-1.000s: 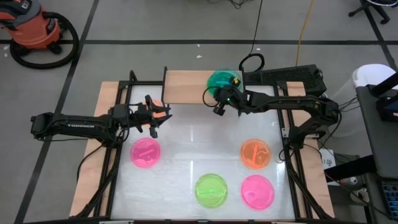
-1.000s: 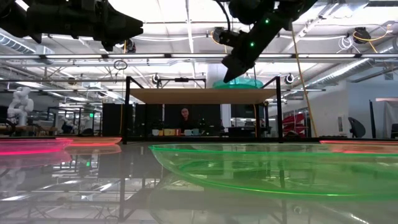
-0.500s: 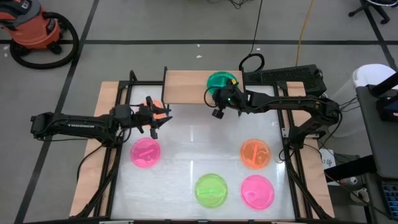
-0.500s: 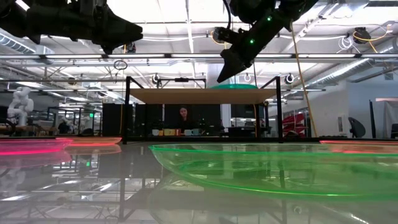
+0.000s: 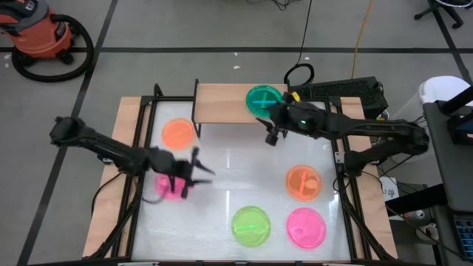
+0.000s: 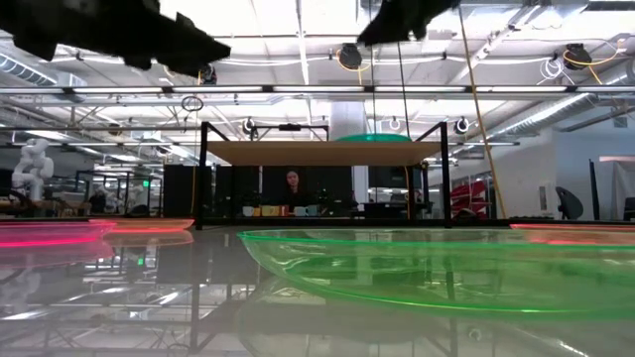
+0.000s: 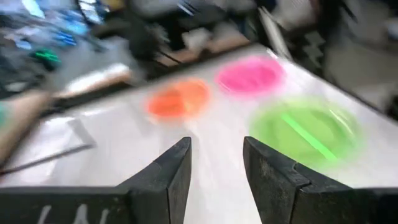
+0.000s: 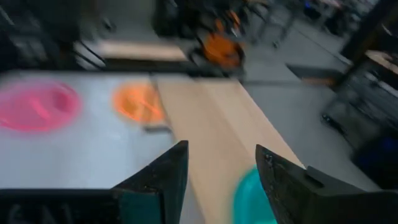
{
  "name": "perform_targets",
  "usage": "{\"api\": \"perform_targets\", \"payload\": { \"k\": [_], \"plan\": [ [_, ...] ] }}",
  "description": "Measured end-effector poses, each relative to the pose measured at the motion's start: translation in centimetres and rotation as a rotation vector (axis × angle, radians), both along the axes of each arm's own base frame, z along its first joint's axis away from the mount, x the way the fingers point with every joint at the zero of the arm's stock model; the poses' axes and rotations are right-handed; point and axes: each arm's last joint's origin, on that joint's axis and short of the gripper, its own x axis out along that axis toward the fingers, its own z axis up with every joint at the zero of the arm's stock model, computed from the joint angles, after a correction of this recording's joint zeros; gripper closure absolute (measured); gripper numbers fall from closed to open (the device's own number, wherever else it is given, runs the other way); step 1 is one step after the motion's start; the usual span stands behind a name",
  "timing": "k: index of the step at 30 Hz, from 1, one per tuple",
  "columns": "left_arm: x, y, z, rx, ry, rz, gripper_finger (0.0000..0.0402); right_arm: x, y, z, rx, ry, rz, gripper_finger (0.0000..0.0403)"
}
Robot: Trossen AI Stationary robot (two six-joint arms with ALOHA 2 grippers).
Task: Place and stack plates onto a shelf
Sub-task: Stack the green transparent plate on the blue transparent plate on the shelf
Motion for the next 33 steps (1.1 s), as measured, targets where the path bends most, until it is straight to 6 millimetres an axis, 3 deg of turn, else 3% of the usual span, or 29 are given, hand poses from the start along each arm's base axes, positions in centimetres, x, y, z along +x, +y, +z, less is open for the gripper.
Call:
{"api": "perform_targets", "payload": {
  "k": [4,10,15,23,33],
  "plan": [
    [2.8,-4.0,-2.5,0.187,0.101,-0.124,0.0250,-1.5,2.4,1.7,0.011,-0.071,0.084,0.0242],
    [5.9,-10.2,-6.0,0.499,0.168,-0.362,0.0250,-2.6,5.1,2.2,0.016,-0.100,0.192,0.0242],
    [8.6,-13.2,-6.4,0.613,0.231,-0.416,0.0250,-2.7,6.4,1.9,0.034,-0.107,0.241,0.0243],
    [11.7,-14.7,-7.5,0.750,0.458,-0.490,0.0250,-2.5,7.2,1.0,0.020,-0.138,0.275,0.0243],
    [12.7,-14.8,-7.6,0.894,0.418,-0.530,0.0250,-2.5,7.0,-0.1,-0.002,-0.115,0.226,0.0243]
  ]
}}
